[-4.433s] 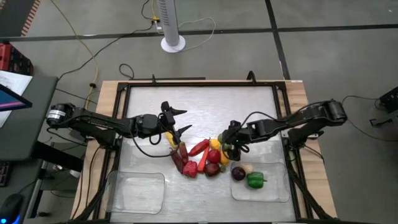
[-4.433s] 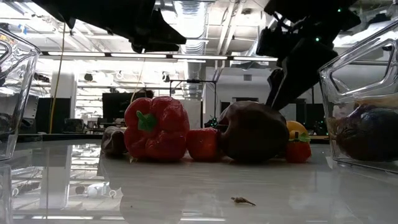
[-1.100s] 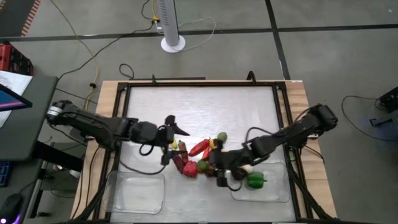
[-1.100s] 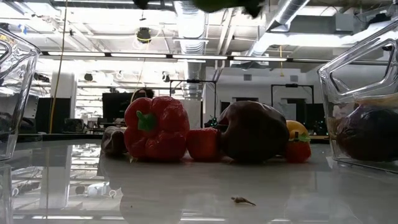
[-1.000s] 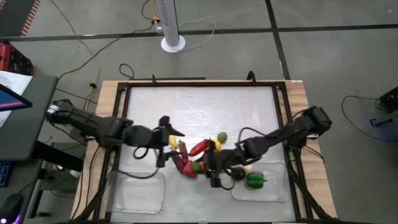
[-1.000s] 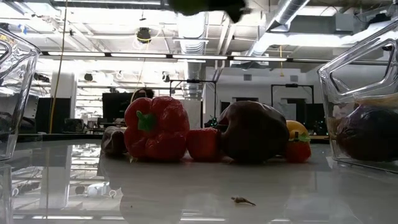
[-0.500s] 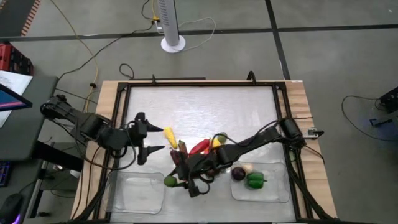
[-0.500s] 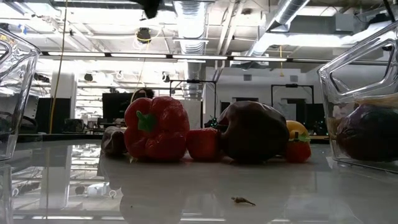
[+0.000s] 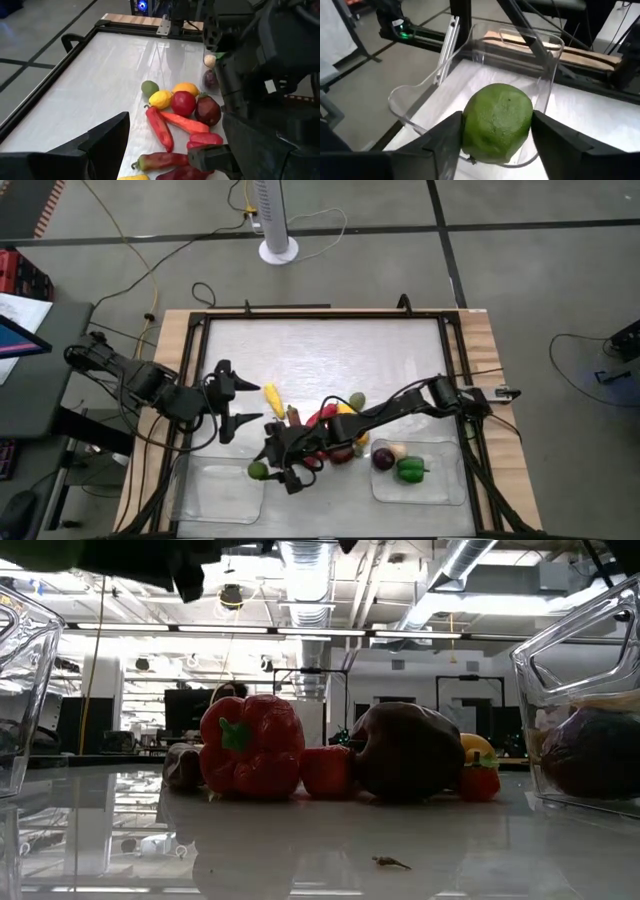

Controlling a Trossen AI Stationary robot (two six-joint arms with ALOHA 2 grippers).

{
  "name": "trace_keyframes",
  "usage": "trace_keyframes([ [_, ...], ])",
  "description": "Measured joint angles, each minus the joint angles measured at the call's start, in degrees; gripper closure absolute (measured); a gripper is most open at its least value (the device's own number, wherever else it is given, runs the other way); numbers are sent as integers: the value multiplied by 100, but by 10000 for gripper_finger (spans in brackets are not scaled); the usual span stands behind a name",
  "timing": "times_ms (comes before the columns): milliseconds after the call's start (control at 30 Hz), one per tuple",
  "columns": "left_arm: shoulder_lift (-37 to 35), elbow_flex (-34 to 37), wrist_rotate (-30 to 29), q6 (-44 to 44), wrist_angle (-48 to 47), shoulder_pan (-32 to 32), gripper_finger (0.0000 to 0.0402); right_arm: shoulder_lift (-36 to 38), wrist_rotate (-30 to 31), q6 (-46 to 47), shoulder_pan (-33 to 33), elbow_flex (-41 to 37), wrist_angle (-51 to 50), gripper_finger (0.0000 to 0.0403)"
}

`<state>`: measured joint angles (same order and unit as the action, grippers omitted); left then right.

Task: Sort produce into baskets
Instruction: Put the lime into the left transparent bin, then put the red pepper into the right transparent bin

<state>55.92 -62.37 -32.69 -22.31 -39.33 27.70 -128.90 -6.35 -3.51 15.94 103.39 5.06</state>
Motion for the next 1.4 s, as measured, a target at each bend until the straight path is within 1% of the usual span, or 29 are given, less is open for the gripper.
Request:
trace_keyframes([
  [133,29,0,-86,-1,-35,0,95,72,-2,0,-26,5,-163,94],
  [233,67,0,-151,-18,-45,-14,95,265,1,-45,-40,2,-470,73],
  [267,95,0,-183,-51,-77,-25,95,374,31,-88,-48,2,-617,69],
  [333,177,0,-255,-168,-183,-66,95,598,298,-136,-63,9,-1104,66],
  [400,283,0,-315,-435,-387,-137,95,833,575,-237,-66,9,-1845,69],
  [467,464,0,-293,-647,-661,-265,95,1061,821,-269,-68,-130,-2283,76],
  [567,788,2,-98,-730,-998,-468,95,1696,1216,-281,-23,-848,-2277,86],
  [700,1180,2,173,-346,-1073,-796,95,2821,1581,50,-20,-2372,-1658,95],
  [867,1677,2,1114,289,-859,-1476,95,4224,2081,574,-72,-4404,-450,96],
  [1000,2130,2,1881,913,-194,-1867,95,5181,2550,942,-21,-5558,54,97],
  [1100,2484,2,2349,1369,459,-2014,95,5782,3056,1057,76,-6154,63,97],
  [1200,2874,1,2516,1564,1078,-2151,95,6375,3514,1062,176,-6591,93,97],
  [1300,3274,2,2519,1379,1588,-2316,95,6887,3655,1056,199,-6923,120,97],
  [1400,3718,0,2487,1019,1957,-2395,95,7267,3753,1056,195,-7164,210,97],
])
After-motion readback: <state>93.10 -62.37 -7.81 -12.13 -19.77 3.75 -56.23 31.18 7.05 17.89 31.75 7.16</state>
